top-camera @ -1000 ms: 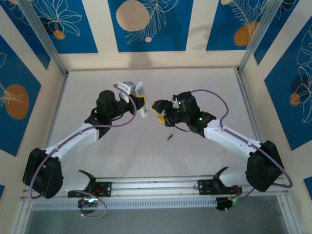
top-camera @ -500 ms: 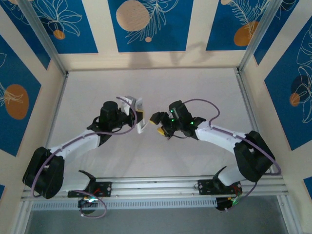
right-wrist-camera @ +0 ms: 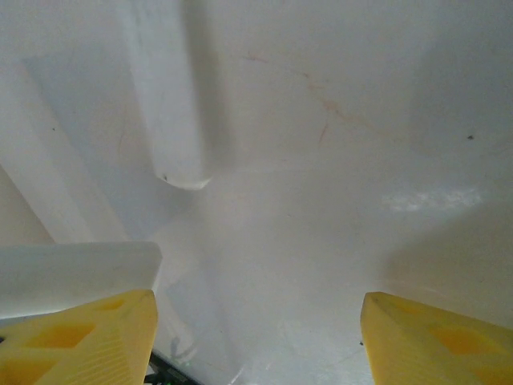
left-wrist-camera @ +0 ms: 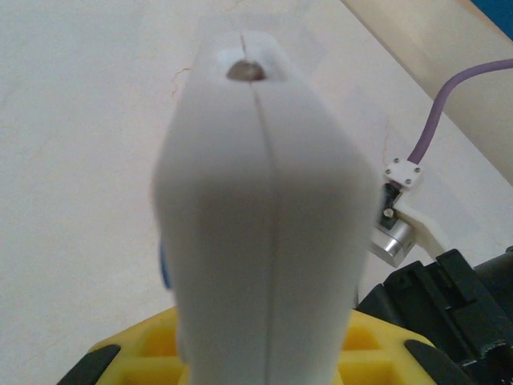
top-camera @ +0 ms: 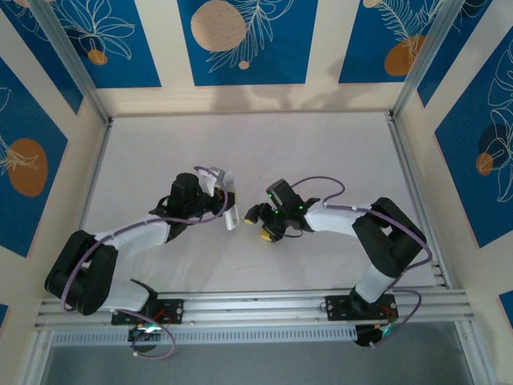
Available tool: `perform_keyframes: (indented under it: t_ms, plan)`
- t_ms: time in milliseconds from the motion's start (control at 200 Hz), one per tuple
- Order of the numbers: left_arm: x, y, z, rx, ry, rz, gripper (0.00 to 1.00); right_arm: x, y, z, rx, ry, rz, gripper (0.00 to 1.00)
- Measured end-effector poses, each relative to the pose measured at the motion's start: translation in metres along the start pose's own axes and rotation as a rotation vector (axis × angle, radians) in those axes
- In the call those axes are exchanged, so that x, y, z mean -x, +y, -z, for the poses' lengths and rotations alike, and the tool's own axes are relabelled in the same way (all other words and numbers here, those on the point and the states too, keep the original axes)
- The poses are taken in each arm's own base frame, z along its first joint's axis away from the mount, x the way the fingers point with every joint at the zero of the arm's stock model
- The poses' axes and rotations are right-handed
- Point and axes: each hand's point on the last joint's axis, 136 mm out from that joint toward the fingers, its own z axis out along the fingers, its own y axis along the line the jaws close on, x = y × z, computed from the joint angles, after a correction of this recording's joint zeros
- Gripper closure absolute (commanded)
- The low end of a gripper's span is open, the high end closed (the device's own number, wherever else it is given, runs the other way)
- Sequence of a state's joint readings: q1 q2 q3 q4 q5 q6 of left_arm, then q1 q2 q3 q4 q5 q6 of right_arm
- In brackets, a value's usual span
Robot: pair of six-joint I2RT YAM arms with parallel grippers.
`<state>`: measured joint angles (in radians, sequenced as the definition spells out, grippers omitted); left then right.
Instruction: Load the batteries into the remote control
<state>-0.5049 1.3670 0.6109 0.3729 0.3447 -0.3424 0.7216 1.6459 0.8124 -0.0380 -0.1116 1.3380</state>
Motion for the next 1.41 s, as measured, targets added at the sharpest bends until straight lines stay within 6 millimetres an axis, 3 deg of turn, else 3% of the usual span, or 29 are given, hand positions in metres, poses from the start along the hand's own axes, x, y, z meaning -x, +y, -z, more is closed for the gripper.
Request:
perform_keyframes:
  t_ms: [200,305,445,630,815,1035,1135,1235,1285,1340,1405]
  plan:
    - [0.015,-0.003,0.004,0.0,-0.021,0.05,1.0,0.007,0.018,0.029,0.036,-0.089,0.144,0.28]
    - [0.044,-0.015,0.007,-0.058,-0.046,0.121,1.0,0.014,0.041,0.055,0.088,-0.191,0.368,0.24]
    - [0.088,-0.036,0.016,-0.157,-0.103,0.188,1.0,0.01,0.076,0.084,0.174,-0.274,0.703,0.16]
    - [0.099,-0.049,0.021,-0.226,-0.095,0.266,1.0,-0.001,0.109,0.098,0.224,-0.327,0.966,0.15]
    - [0.096,-0.05,0.022,-0.239,-0.071,0.32,1.0,-0.004,0.132,0.091,0.188,-0.369,1.093,0.31]
    - [0.087,-0.043,0.021,-0.205,-0.034,0.349,1.0,-0.001,0.133,0.072,0.125,-0.367,1.11,0.6]
    - [0.086,-0.042,0.021,-0.2,-0.024,0.35,0.87,-0.003,0.133,0.071,0.116,-0.363,1.102,0.67]
    - [0.088,-0.043,0.025,-0.195,-0.023,0.35,0.41,-0.007,0.135,0.073,0.116,-0.356,1.072,0.7]
    - [0.09,-0.042,0.031,-0.186,-0.028,0.34,0.26,-0.007,0.136,0.074,0.112,-0.358,1.042,0.69]
    - [0.095,-0.042,0.039,-0.164,-0.039,0.327,0.16,-0.007,0.137,0.075,0.104,-0.368,0.996,0.68]
    - [0.105,-0.042,0.055,-0.119,-0.072,0.28,0.11,-0.004,0.136,0.077,0.08,-0.387,0.922,0.7]
